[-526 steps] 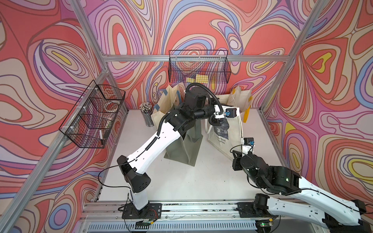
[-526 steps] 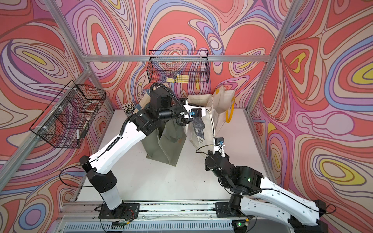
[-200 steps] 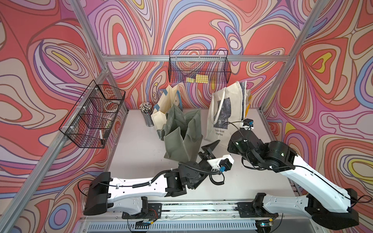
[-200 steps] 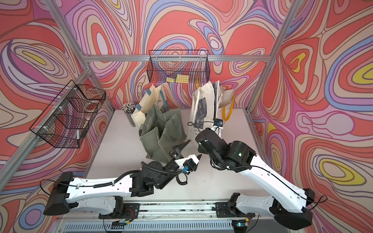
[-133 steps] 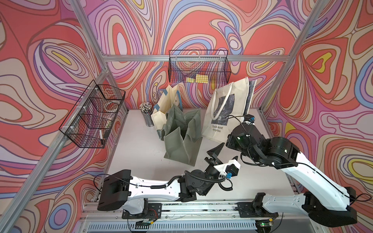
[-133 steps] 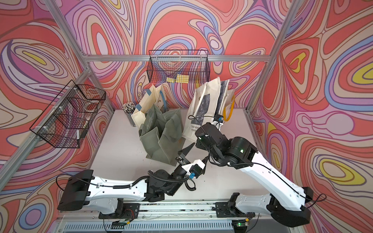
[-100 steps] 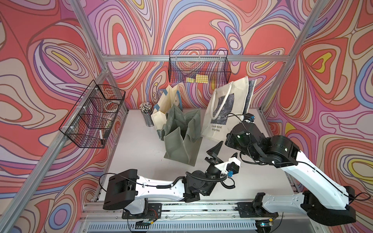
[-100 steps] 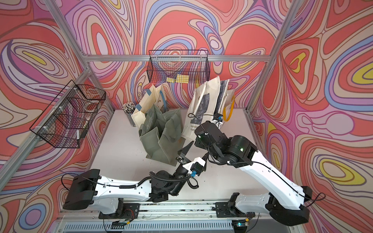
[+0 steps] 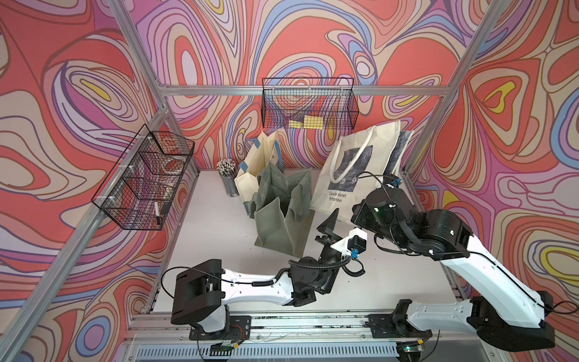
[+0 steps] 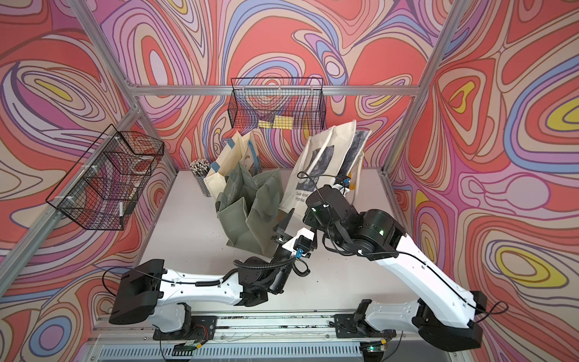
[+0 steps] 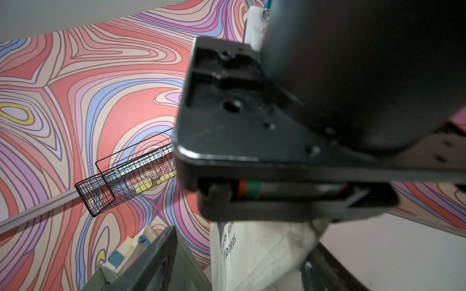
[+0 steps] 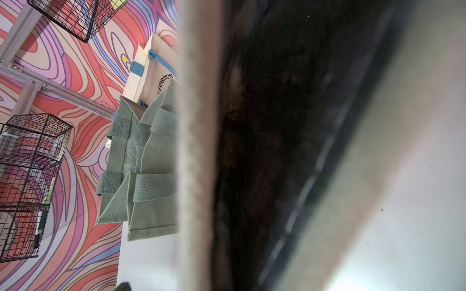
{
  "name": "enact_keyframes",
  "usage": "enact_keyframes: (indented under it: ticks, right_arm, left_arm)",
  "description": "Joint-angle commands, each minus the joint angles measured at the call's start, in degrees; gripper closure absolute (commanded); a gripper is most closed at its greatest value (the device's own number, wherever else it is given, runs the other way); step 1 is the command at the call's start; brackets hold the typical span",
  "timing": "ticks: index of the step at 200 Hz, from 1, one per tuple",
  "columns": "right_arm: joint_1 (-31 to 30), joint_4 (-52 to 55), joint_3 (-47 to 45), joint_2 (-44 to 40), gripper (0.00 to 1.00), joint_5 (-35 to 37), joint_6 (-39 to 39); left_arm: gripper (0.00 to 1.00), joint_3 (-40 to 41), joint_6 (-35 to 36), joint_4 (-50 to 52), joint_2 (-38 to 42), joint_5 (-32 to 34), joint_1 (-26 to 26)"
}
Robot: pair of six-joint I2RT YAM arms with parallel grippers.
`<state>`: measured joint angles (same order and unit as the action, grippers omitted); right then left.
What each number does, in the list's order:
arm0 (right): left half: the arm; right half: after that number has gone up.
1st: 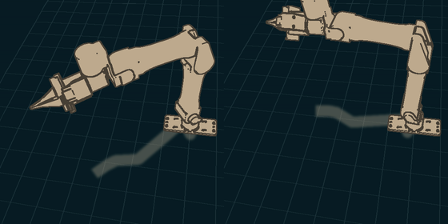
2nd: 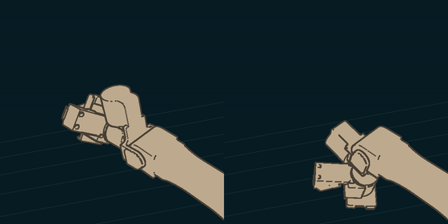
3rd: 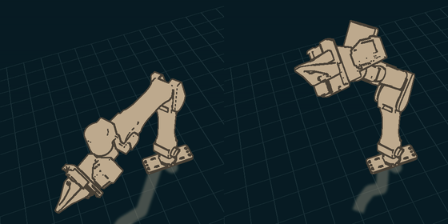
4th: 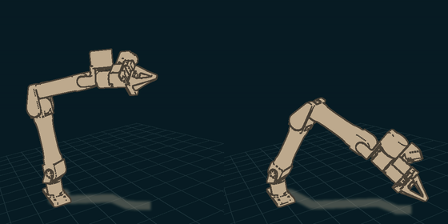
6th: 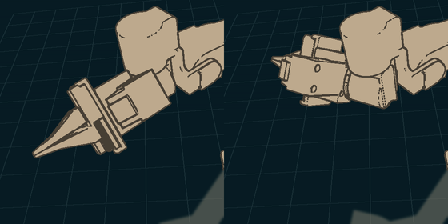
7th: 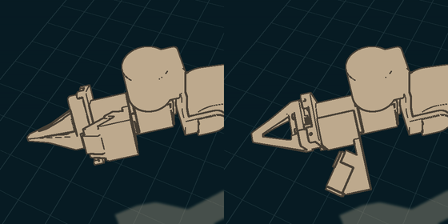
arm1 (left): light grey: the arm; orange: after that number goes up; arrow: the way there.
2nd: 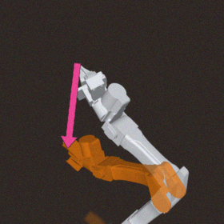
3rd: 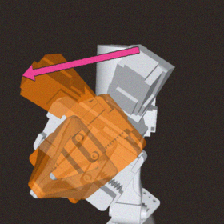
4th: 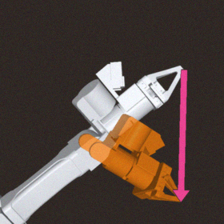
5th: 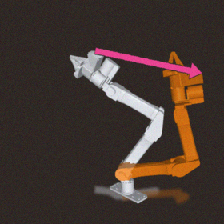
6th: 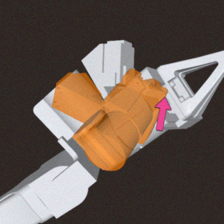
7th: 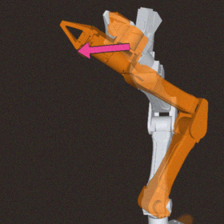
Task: Put away the canvas bag
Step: Press the canvas bag.
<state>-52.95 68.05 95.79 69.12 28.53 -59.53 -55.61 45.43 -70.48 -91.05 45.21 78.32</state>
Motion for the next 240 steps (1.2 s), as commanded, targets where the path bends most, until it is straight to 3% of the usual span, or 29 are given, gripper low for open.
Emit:
enact_keyframes:
  ticks: [1,85,127,147,167,191,201,211,240]
  right_arm:
    - [0.20,-1.95,2.00,-1.36,1.00,1.00,0.55]
    - [0.36,-3.75,0.68,-1.71,1.00,0.82,1.96]
    - [0.72,-3.92,0.99,-2.14,1.00,0.57,3.55]
    - [0.76,-4.49,0.73,-2.19,1.00,0.00,4.43]
    - [0.79,-4.93,0.99,-1.82,0.77,-0.46,6.87]
    - [0.79,-4.30,2.31,-1.30,0.70,1.08,10.28]
    - [0.78,-3.99,3.18,-1.03,0.81,2.00,11.95]
    - [0.75,-4.02,4.14,-0.76,1.00,2.40,13.46]
    - [0.83,-4.52,6.72,0.87,1.00,1.60,16.08]
  left_arm:
    - [0.29,0.47,-1.99,-3.16,0.14,-0.11,-1.50]
    - [0.82,4.67,-5.79,1.74,2.73,-3.38,-2.09]
    - [1.00,6.21,-5.87,3.74,5.18,-4.64,-2.12]
    - [1.00,6.19,-6.77,6.28,6.37,-5.89,-2.12]
    - [1.00,6.47,-8.79,8.86,8.07,-7.12,-2.11]
    - [1.00,6.71,-12.16,13.52,11.18,-7.62,-2.16]
    - [1.00,7.00,-13.85,16.08,12.82,-8.23,-2.14]
    - [1.00,6.99,-15.26,19.39,14.31,-8.92,-2.12]
    - [1.00,6.85,-18.62,26.40,16.73,-10.74,-2.11]
